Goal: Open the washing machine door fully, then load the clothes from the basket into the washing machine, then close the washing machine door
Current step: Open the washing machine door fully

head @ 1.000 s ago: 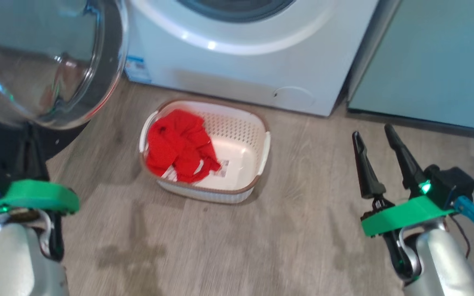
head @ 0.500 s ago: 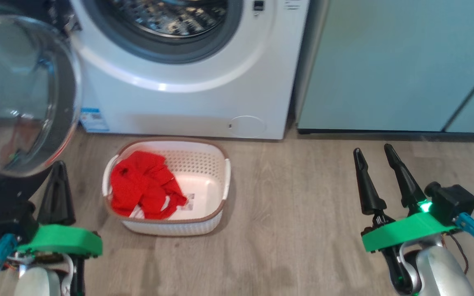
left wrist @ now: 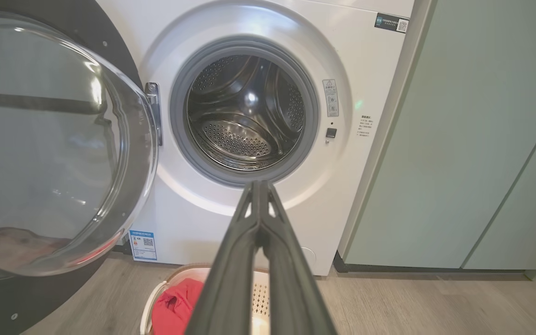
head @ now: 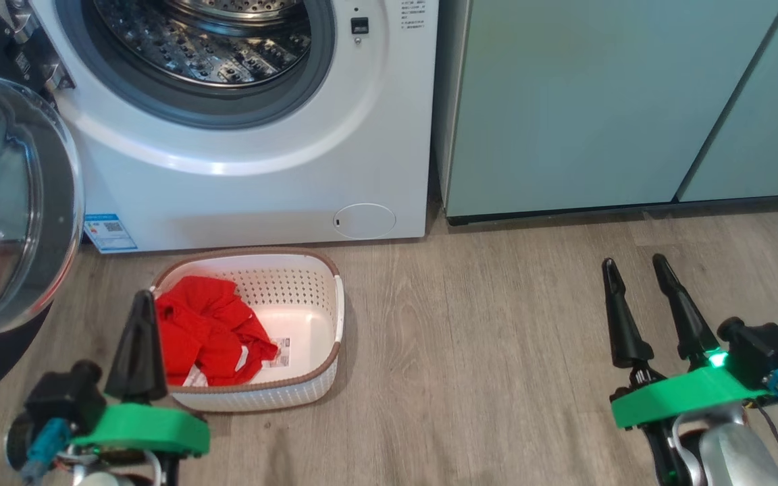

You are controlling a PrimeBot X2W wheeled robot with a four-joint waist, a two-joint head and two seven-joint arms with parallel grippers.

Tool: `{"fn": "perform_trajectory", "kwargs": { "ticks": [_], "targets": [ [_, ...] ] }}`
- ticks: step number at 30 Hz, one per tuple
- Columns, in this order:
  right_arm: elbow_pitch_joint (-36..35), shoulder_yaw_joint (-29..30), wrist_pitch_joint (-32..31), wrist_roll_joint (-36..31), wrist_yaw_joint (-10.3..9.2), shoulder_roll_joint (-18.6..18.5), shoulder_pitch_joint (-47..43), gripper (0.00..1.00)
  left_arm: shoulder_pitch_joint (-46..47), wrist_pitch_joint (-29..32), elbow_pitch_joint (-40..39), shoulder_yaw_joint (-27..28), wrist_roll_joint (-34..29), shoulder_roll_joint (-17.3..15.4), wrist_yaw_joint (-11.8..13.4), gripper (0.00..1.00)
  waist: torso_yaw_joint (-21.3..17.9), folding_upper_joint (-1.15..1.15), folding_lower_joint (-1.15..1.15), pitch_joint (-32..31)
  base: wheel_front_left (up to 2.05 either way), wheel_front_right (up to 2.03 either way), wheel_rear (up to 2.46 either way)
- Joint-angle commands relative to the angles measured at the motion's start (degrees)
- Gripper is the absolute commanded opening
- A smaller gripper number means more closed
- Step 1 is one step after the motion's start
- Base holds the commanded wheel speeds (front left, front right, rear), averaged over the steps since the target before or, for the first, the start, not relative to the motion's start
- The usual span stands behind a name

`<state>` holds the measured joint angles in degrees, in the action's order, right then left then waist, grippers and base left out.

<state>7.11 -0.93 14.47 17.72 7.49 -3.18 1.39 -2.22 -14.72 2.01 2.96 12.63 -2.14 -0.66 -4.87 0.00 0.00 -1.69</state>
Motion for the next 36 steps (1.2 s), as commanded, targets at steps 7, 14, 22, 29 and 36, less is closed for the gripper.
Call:
{"fn": "perform_trajectory", "kwargs": {
  "ticks": [7,14,22,29,36],
  "targets": [
    [-2.0,-1.0,0.5,0.0,0.0,0.3,0.4,1.0,0.1,-0.3,-2.3,-1.4,0.3,-0.7,1.9,0.0,-0.5,0.0,0.0,-0.3,0.0,0.0,0.0],
    [-1.3,-0.8,0.5,0.1,0.0,0.3,0.3,1.0,-0.8,-0.3,-2.1,-2.1,1.6,-0.7,2.4,0.26,-0.6,0.0,0.0,-0.4,0.0,0.0,0.0],
    [0.1,0.3,0.5,-0.1,0.0,0.3,0.5,1.0,-0.8,-0.3,-1.5,-2.6,0.4,-0.7,3.0,1.0,-0.4,0.0,0.0,-0.4,0.0,0.0,0.0],
    [1.1,0.2,0.5,-0.4,0.0,0.3,0.7,1.0,-1.4,-0.3,-0.8,-2.7,0.7,-0.7,2.8,1.0,-0.3,0.0,0.0,-0.5,0.0,0.0,0.0],
    [1.5,-0.3,0.5,-0.7,0.0,0.3,0.9,1.0,-1.6,-0.3,-0.3,-3.1,0.1,-0.7,3.1,1.0,-0.1,0.0,0.0,-0.7,0.0,0.0,0.0]
  ]
}}
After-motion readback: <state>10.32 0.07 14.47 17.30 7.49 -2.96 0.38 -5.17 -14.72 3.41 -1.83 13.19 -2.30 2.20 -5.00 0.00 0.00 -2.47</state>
